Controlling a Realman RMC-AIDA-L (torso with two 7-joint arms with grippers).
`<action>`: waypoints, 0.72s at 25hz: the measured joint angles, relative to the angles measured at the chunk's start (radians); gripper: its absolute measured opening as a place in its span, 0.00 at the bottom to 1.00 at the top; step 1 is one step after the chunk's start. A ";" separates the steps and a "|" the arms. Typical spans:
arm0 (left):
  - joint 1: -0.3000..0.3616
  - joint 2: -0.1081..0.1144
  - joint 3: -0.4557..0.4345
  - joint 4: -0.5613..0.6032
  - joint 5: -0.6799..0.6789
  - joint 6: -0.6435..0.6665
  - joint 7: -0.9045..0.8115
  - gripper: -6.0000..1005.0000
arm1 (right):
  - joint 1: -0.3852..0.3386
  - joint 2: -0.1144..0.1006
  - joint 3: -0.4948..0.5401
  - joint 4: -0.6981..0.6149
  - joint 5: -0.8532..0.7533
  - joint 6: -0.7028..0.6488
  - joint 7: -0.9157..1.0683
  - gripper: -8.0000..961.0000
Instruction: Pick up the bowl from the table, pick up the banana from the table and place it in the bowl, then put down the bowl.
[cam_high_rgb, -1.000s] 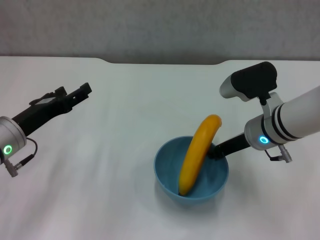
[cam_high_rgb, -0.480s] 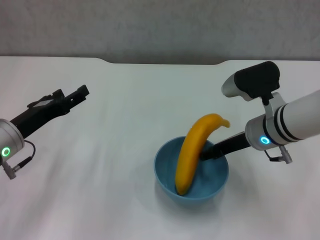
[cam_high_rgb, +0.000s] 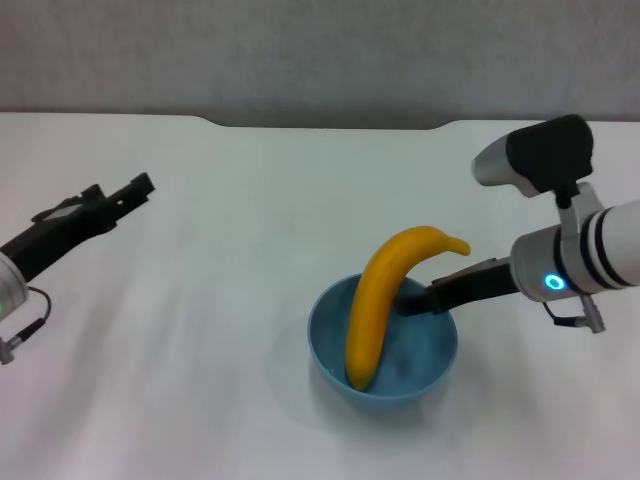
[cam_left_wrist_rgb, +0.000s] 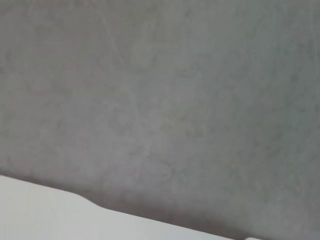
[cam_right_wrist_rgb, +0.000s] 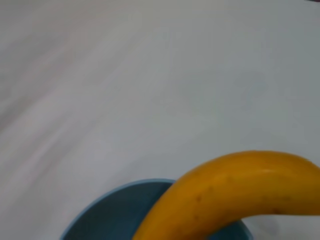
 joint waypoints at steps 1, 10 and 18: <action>0.000 0.000 -0.007 0.003 0.000 0.000 0.000 0.89 | -0.010 0.000 0.008 0.012 -0.001 0.009 0.000 0.72; -0.012 0.010 -0.086 0.079 0.000 -0.045 0.001 0.89 | -0.082 -0.001 0.047 0.062 -0.002 0.001 -0.022 0.72; -0.009 0.008 -0.163 0.121 -0.002 -0.060 0.033 0.89 | -0.233 0.003 0.067 0.210 0.006 -0.089 -0.089 0.72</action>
